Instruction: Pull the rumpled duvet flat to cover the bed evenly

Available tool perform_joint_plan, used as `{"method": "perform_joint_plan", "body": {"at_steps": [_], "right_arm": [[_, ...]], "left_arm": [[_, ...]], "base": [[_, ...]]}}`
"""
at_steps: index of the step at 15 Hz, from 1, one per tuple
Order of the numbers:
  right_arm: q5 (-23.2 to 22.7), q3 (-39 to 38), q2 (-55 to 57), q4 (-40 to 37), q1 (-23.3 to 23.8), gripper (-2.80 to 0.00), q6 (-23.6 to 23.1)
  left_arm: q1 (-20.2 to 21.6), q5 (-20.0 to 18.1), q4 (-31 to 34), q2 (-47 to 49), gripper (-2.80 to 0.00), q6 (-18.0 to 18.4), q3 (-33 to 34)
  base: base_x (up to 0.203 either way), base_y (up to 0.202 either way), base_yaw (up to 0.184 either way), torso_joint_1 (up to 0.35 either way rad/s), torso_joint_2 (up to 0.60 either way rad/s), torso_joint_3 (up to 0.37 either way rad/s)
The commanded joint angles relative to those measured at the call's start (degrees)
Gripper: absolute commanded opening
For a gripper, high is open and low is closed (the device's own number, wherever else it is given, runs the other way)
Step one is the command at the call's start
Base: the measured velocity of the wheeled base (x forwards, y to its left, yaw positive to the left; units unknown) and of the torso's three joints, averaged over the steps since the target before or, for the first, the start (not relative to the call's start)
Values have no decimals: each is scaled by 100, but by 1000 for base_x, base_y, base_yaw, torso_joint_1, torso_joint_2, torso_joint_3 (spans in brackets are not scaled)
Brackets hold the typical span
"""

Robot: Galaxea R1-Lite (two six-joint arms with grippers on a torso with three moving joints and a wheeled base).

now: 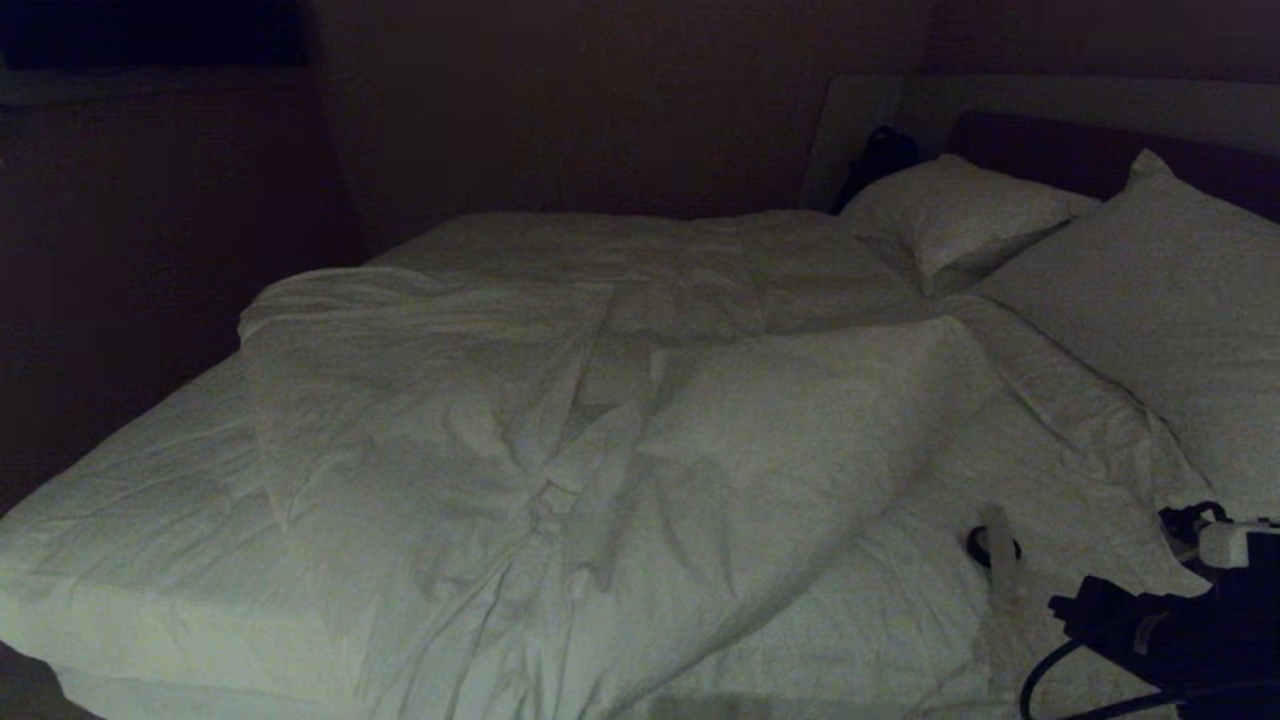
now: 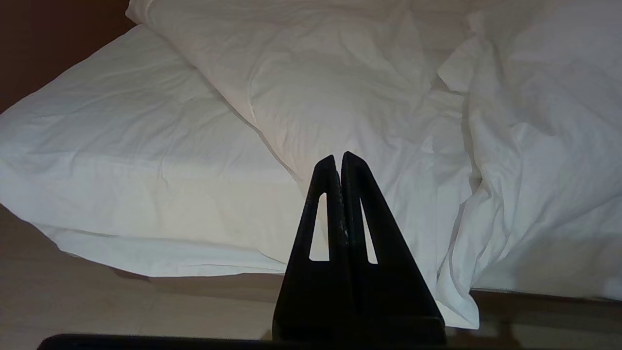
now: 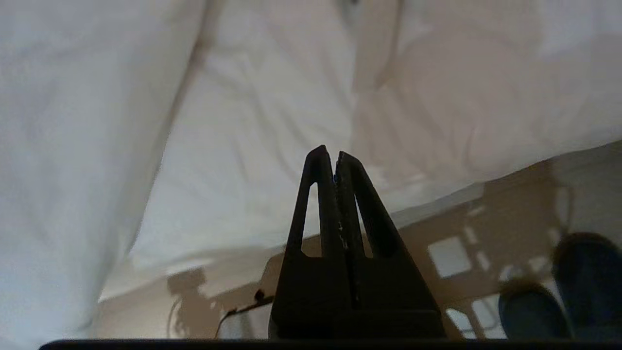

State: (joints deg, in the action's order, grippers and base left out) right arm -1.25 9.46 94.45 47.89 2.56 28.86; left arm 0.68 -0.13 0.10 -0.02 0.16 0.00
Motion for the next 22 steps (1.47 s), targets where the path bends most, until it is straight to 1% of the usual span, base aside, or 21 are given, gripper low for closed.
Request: {"method": "perform_joint_plan", "body": {"at_steps": [1,2,3,6,8,11,14,17,20,22], "right_arm": [[219,44,141,36,8,-280,-3],[221,47,177,36,23,-280,-3],[221,47,268,37,31,0,1],[221,56,601,54,104,0,14],[80,33,718,274,291,0,34],[101,101,918,484,297,0,-41],[168,246,937,466,289,0,-275],[312,482,1158,415,289,0,-311],[326,603,1553,448,289,0,-337],[297,642,1610,451,291,0,-331]], "left_arm": [[2,4,-1,2,-280,2,0],[2,5,-1,2,-280,2,0],[2,5,-1,2,-280,2,0],[2,5,-1,2,-280,2,0],[2,5,-1,2,-280,2,0],[2,5,-1,2,-280,2,0],[2,-4,-1,2,-280,2,0],[2,0,-1,2,-280,2,-4],[2,0,-1,2,-280,2,0],[2,5,-1,2,-280,2,0]], "base": [[0,0,0,0,0,0],[0,0,0,0,0,0],[0,0,0,0,0,0],[0,0,0,0,0,0],[0,0,0,0,0,0],[0,0,0,0,0,0],[0,0,0,0,0,0],[0,0,0,0,0,0],[0,0,0,0,0,0],[0,0,0,0,0,0]]}}
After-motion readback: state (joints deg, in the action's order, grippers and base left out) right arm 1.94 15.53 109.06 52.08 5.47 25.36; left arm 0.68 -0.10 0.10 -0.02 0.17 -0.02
